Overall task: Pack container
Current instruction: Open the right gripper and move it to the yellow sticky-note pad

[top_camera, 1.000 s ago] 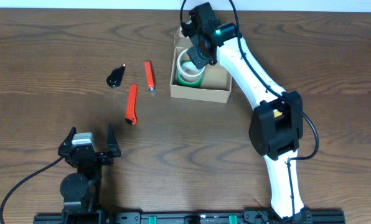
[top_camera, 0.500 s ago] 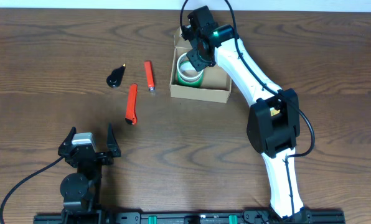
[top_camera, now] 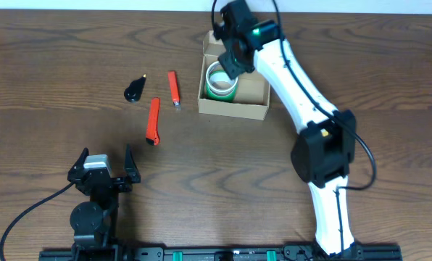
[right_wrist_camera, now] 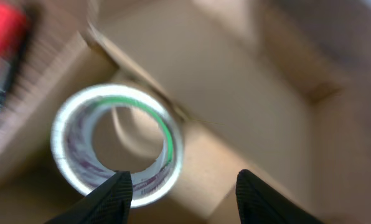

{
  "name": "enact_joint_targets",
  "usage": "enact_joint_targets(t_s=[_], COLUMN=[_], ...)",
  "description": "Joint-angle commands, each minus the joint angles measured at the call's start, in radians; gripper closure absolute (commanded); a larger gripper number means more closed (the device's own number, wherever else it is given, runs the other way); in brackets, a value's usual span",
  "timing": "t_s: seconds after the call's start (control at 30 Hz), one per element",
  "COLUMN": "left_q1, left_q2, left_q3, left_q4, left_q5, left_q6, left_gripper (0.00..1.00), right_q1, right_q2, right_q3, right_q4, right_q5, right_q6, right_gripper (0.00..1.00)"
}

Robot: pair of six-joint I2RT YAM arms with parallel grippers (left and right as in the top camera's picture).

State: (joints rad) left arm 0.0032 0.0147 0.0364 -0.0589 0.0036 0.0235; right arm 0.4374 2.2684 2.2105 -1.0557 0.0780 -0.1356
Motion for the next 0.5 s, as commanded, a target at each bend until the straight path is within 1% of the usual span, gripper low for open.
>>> enact_joint_targets(t_s=[0.0, 0.1, 0.17, 0.2, 0.27, 0.33, 0.4, 0.47], left_q1=[-0.003, -0.003, -0.003, -0.003, -0.003, -0.003, -0.003, -0.003], left_q2=[-0.008, -0.008, -0.008, -0.008, -0.008, -0.008, -0.008, -0.008], left_q3=[-0.017, -0.017, -0.017, -0.017, -0.017, -0.017, -0.017, -0.017], left_q4=[-0.046, -0.046, -0.046, -0.046, -0.046, -0.046, -0.046, -0.046], left_q5=[-0.014, -0.014, -0.014, -0.014, -0.014, -0.014, -0.014, -0.014], left_q6=[0.006, 0.006, 0.006, 0.006, 0.007, 0.006, 0.007, 0.006], left_gripper=[0.04, 0.04, 0.04, 0.04, 0.04, 0.04, 0.04, 0.04], right_q1=[0.002, 0.0, 0.0, 0.0, -0.005, -0.02, -0.046, -0.084], right_q2=[-0.111, -0.144, -0.171, -0.186, -0.22, -0.259, -0.296, -0.33], right_q3=[0.04, 0.04, 0.04, 0.04, 0.04, 0.039, 0.039, 0.039], right_q4=[-0.011, -0.041, -0.04, -0.041, -0.05, -0.051, -0.054, -0.057], right_q5=[0.008, 0.033, 0.08, 0.109, 0.17, 0.209, 0.233, 0.237], right_q6=[0.02, 0.02, 0.02, 0.02, 0.02, 0.027, 0.047, 0.071], right_gripper=[0.47, 0.49, 0.54, 0.59, 0.75, 0.85, 0.93, 0.94])
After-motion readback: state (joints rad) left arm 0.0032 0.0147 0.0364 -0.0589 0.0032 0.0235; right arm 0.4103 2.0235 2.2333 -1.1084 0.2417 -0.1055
